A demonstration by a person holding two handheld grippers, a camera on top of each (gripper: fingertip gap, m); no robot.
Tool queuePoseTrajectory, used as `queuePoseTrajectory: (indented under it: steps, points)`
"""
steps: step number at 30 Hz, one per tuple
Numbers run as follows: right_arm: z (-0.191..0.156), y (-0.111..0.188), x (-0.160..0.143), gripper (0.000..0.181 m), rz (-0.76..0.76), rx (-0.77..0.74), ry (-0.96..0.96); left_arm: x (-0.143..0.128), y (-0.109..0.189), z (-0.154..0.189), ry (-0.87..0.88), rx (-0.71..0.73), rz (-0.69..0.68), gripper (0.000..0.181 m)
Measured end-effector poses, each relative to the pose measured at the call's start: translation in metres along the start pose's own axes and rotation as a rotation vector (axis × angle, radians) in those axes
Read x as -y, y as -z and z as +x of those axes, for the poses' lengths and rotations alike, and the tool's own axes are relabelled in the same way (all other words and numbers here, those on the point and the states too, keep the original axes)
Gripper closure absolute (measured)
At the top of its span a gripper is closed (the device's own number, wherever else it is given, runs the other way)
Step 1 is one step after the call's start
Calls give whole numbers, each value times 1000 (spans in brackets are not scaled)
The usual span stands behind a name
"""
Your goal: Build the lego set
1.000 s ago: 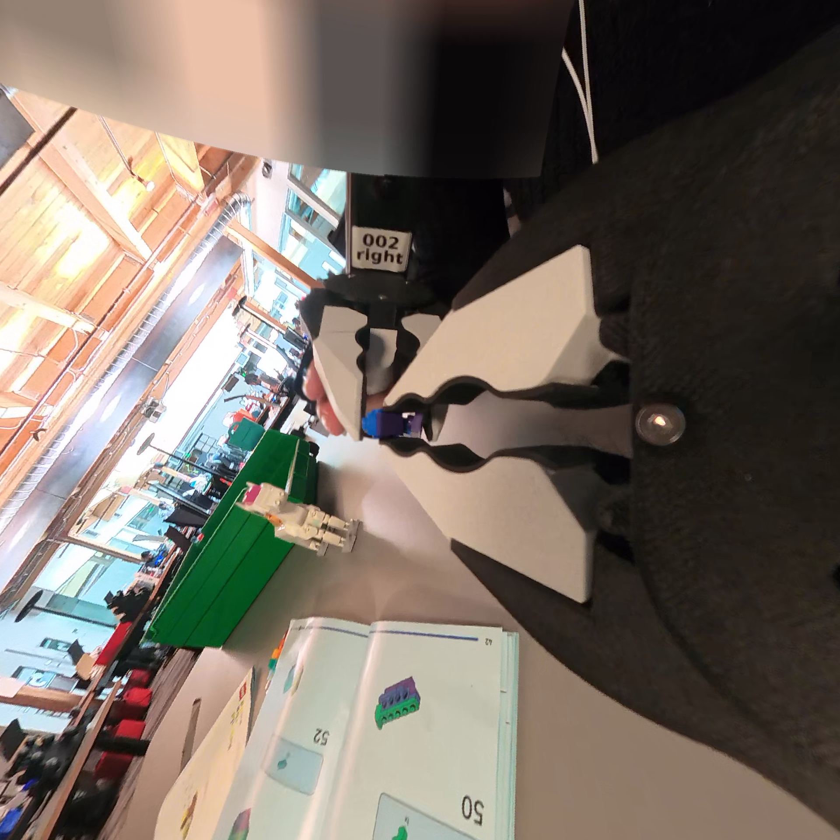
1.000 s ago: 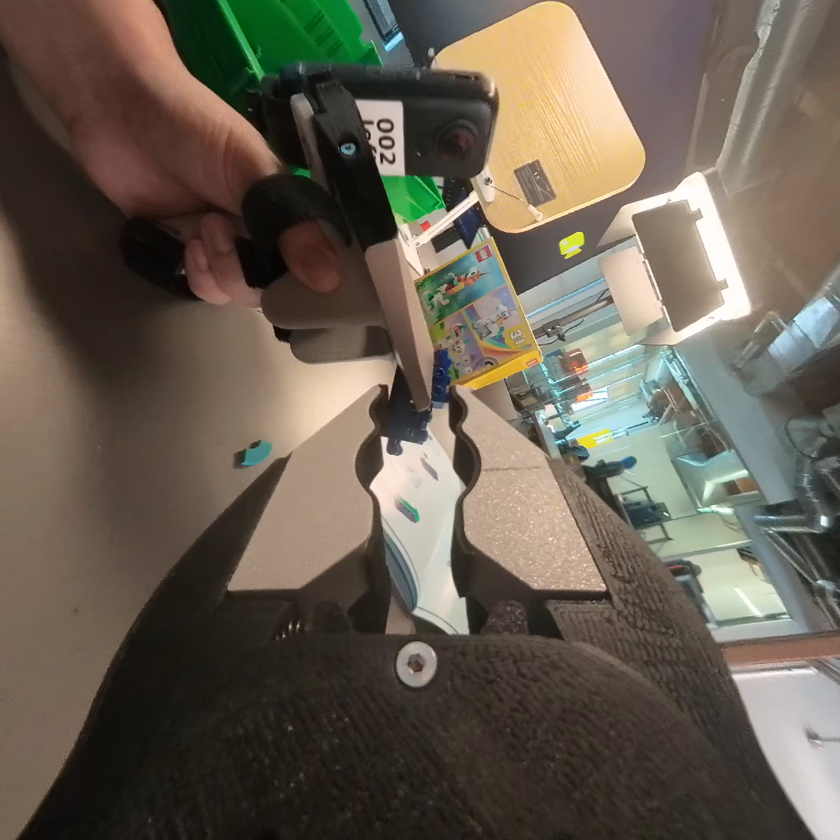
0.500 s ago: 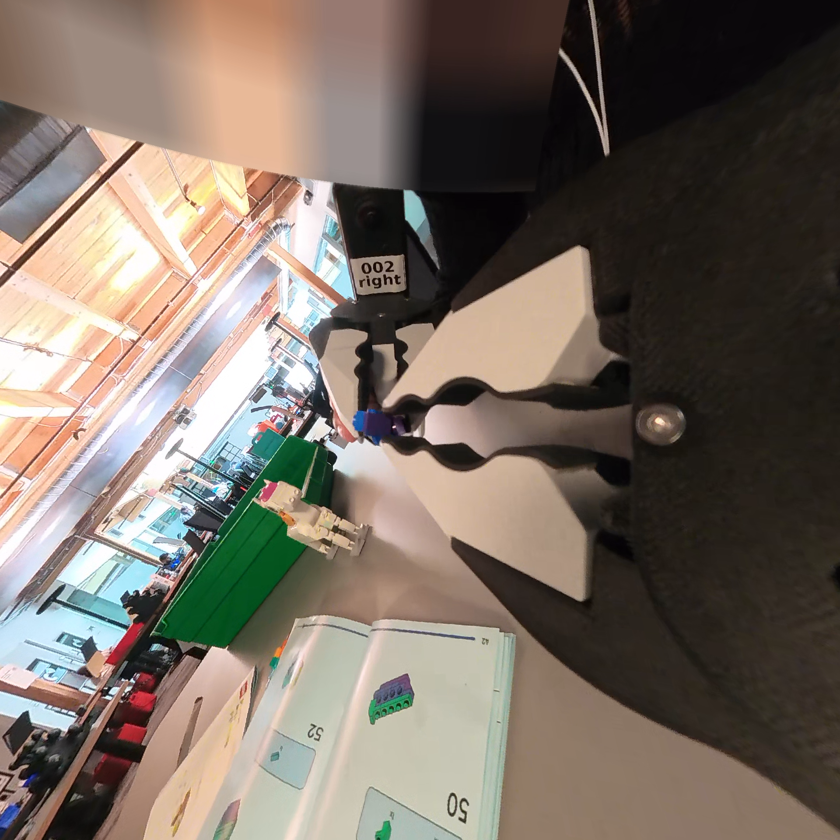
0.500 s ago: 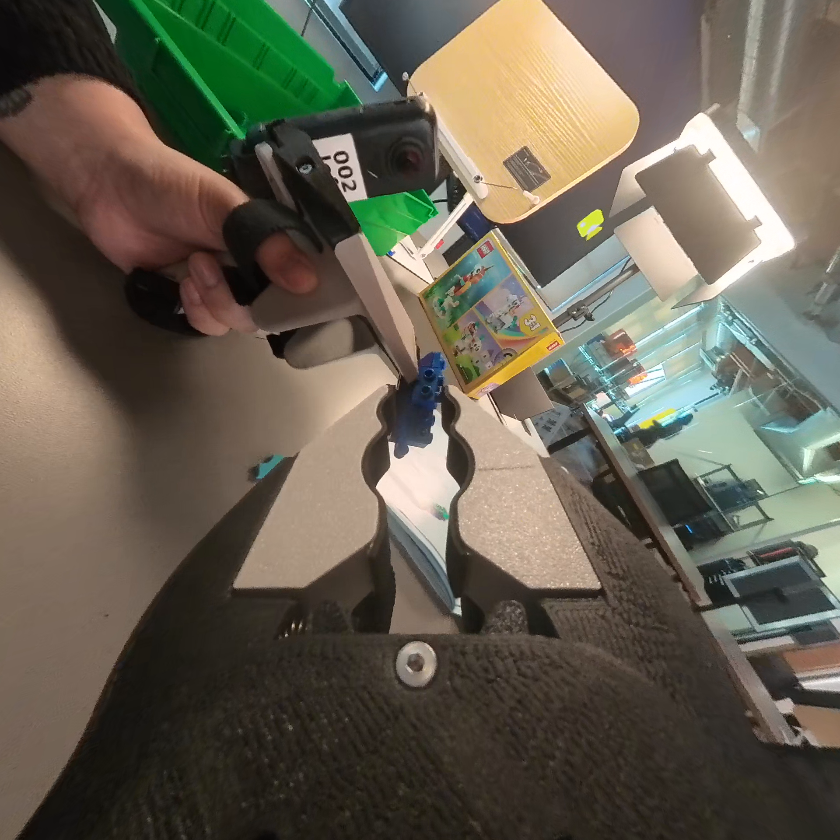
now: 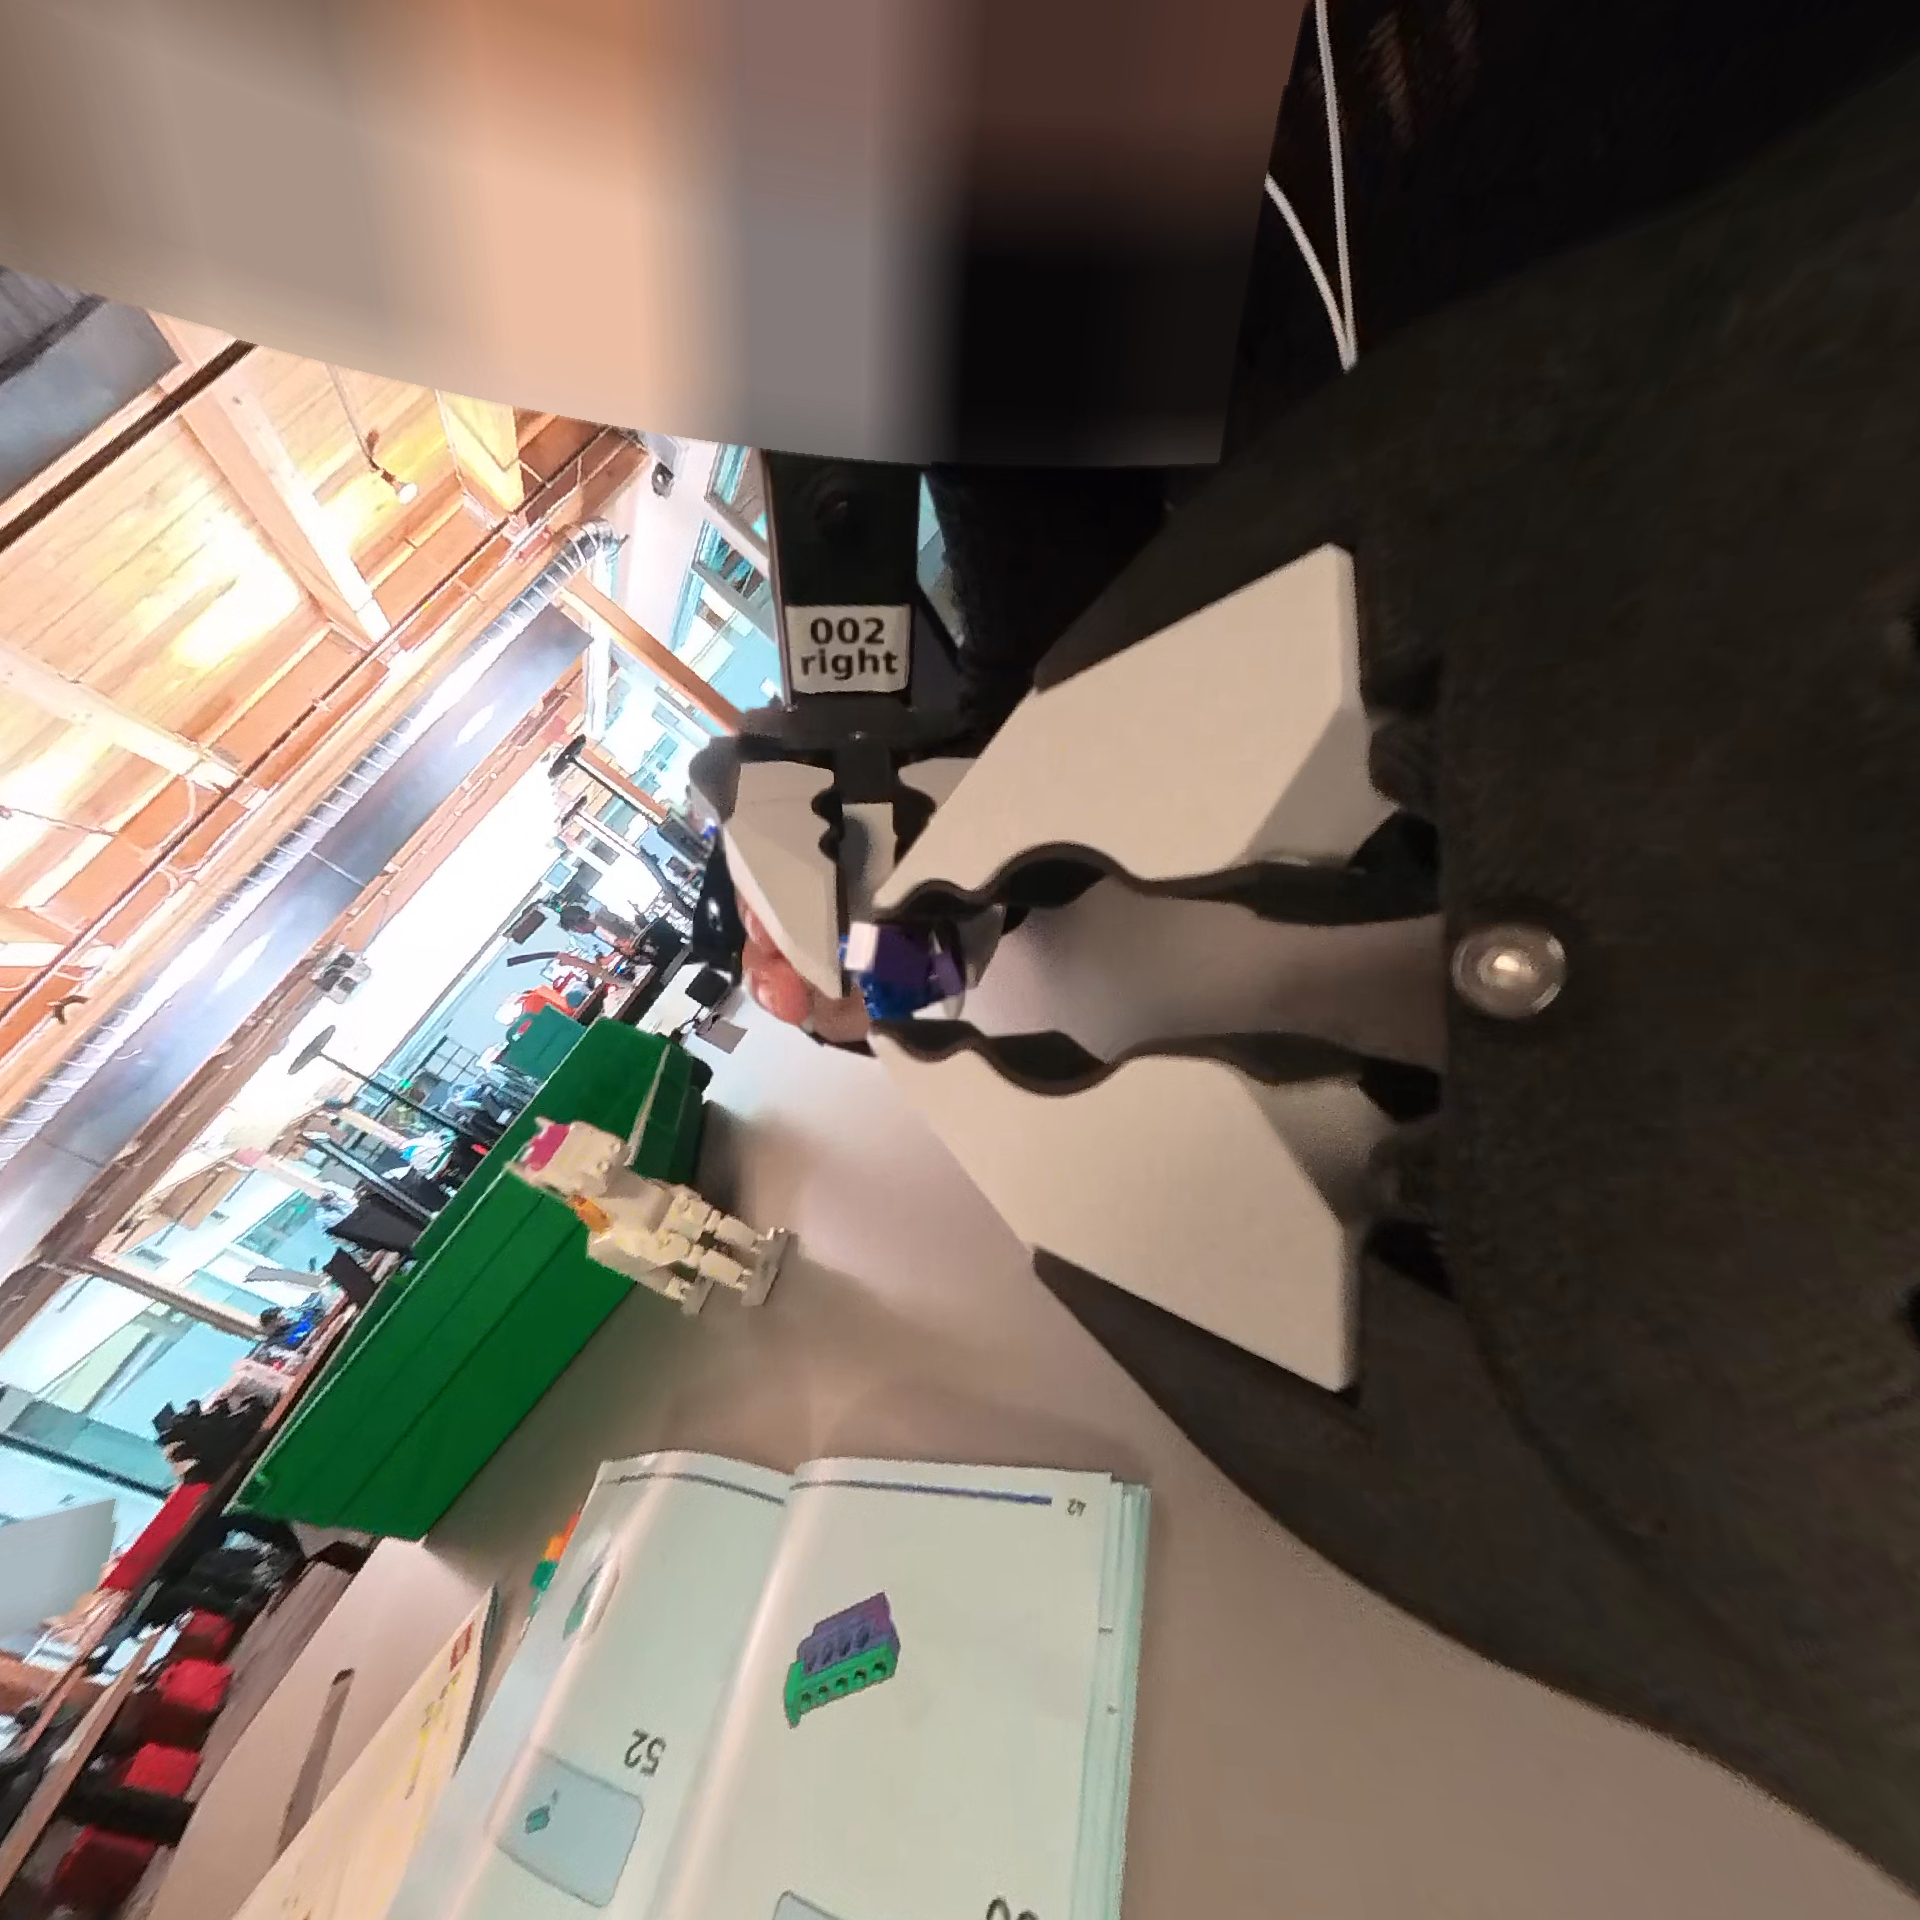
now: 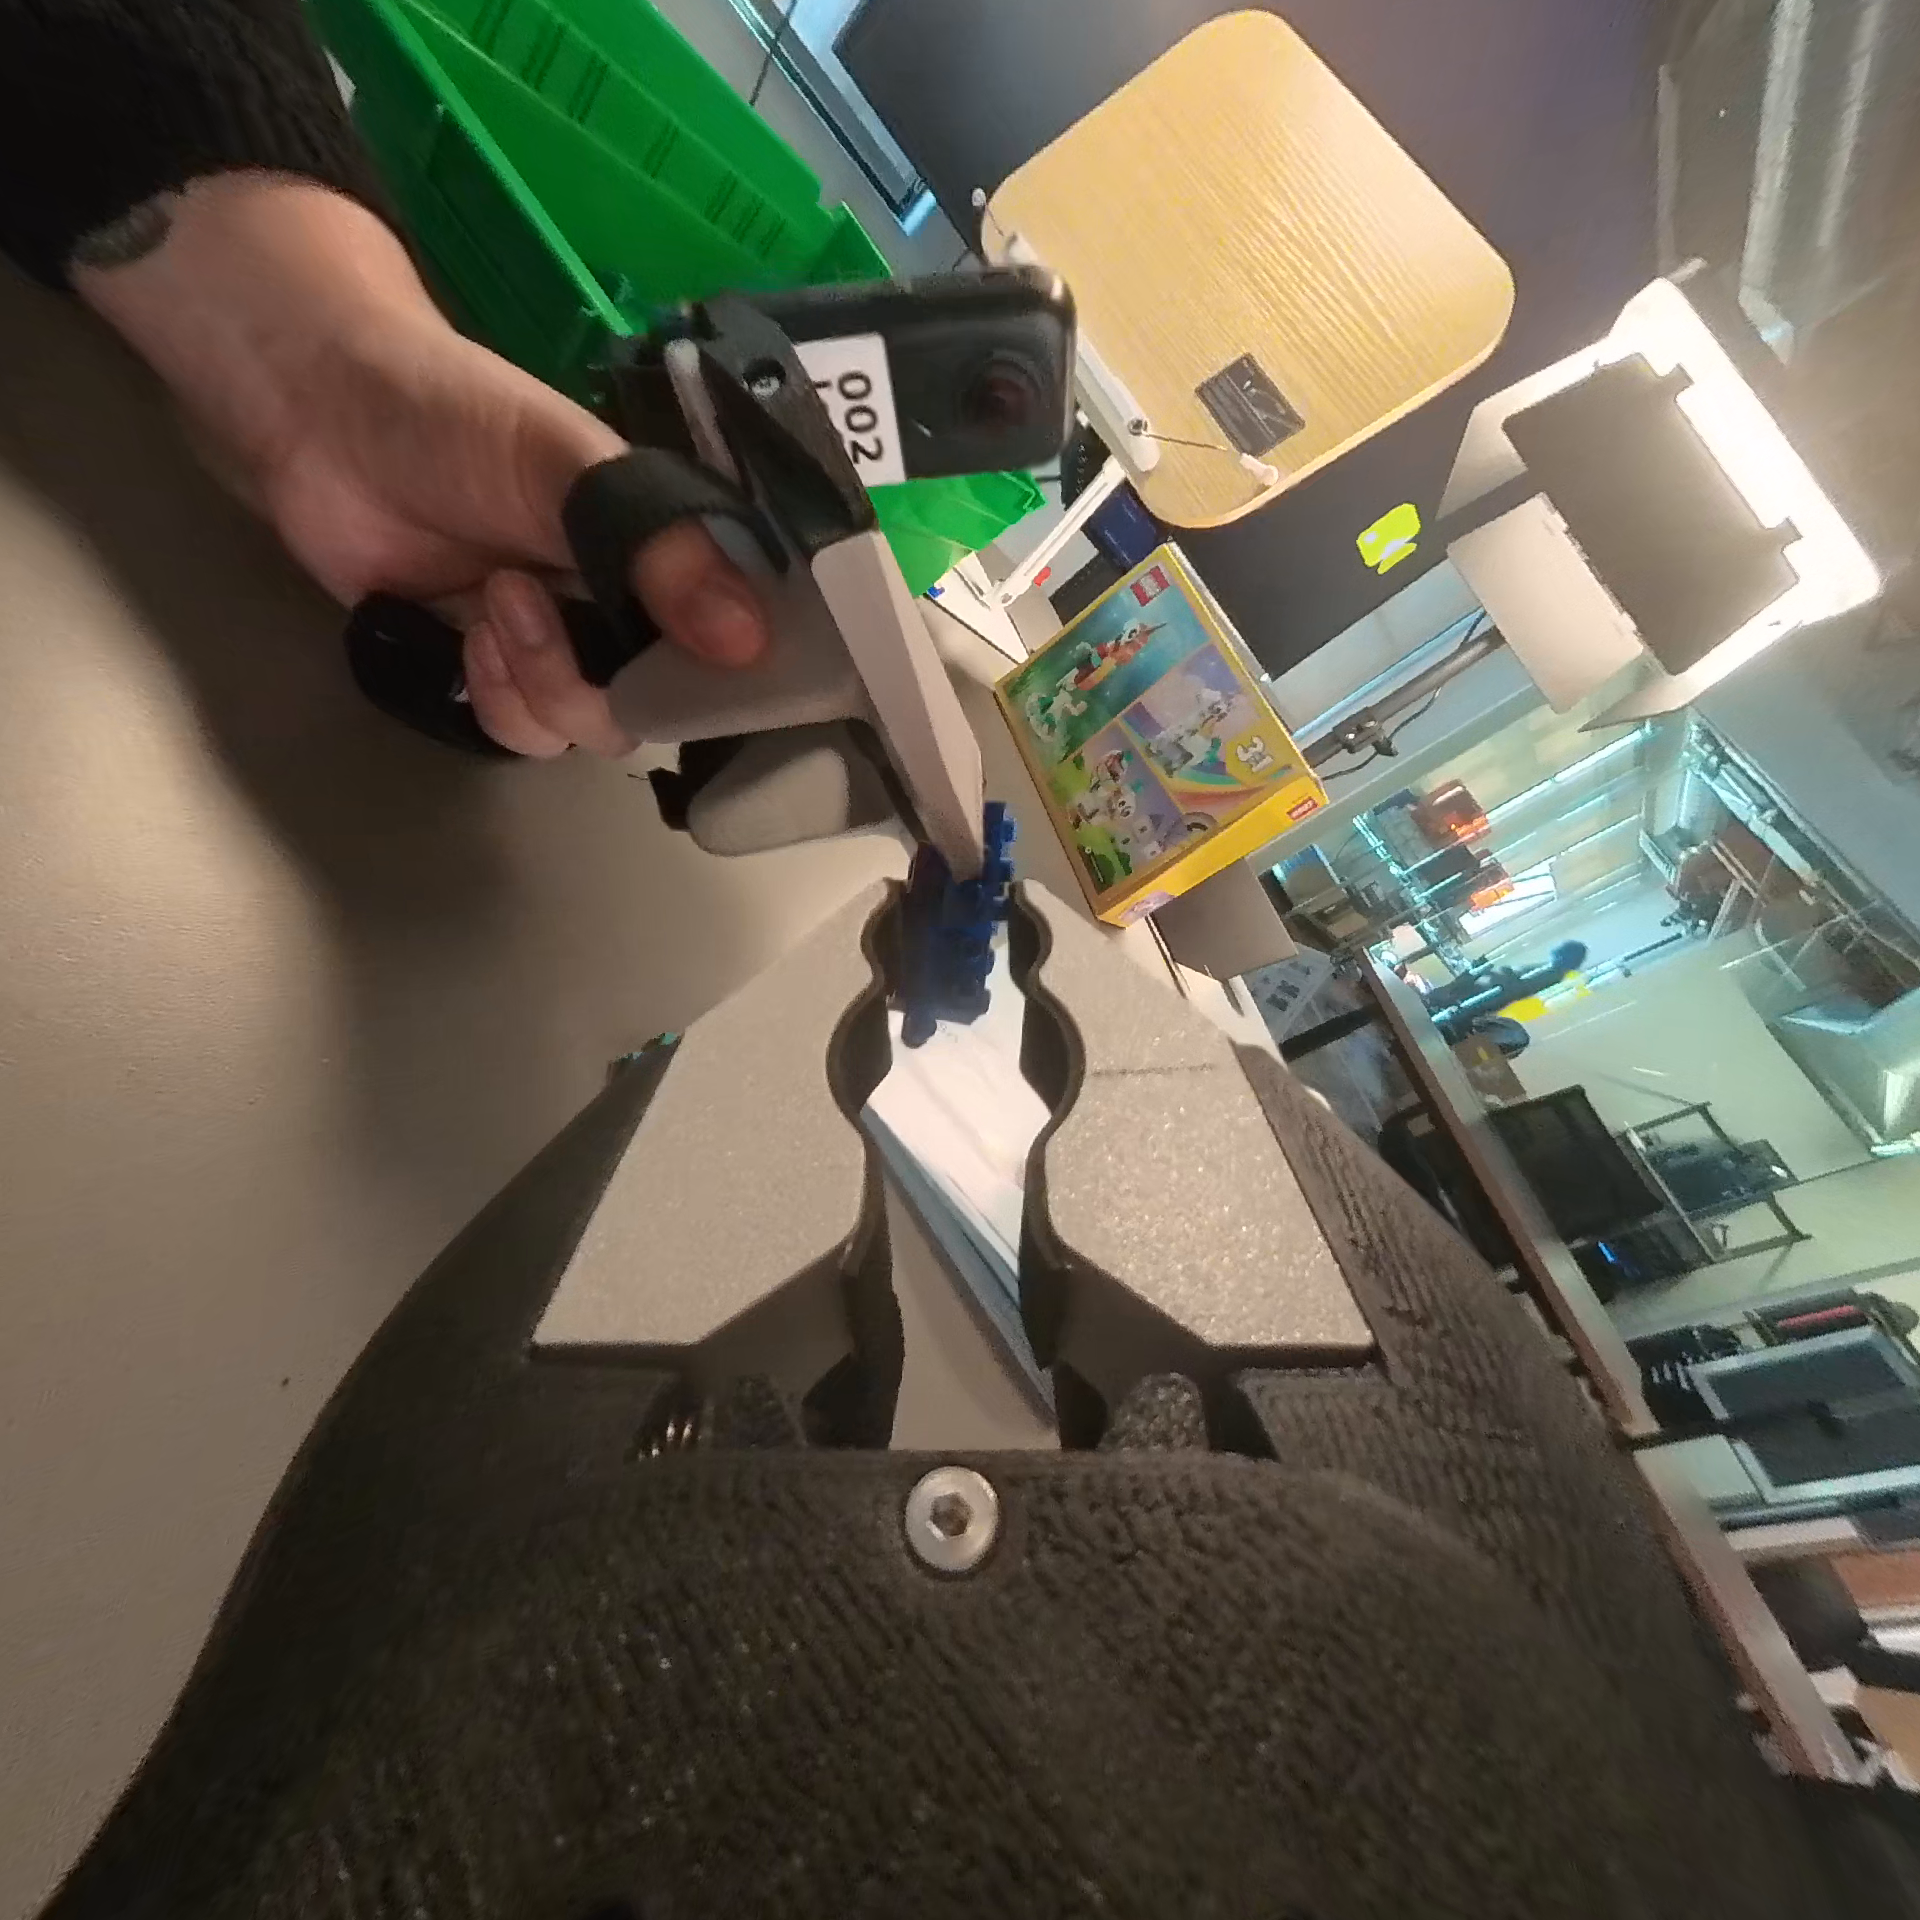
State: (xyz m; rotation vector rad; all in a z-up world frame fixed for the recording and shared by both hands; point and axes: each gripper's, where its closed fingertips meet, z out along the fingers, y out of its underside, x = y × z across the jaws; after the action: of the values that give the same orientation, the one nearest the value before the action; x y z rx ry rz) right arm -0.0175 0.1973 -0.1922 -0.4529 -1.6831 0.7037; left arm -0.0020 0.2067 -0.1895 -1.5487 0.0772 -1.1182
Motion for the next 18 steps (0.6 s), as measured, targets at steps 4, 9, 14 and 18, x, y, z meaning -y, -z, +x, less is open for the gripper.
queuePoseTrajectory:
  steps: [4,9,14,18]
  points:
    - [-1,1,2,164,11,-5,44,-2,-1,2,24,-24,-22,170]
    - [4,1,-2,155,-17,-51,80,4,2,0,-18,11,25,171]
    - [4,0,-14,147,-79,-43,108,11,6,-4,12,12,61,171]
    - [3,2,-19,148,-79,16,-10,18,12,-12,-32,81,91,170]
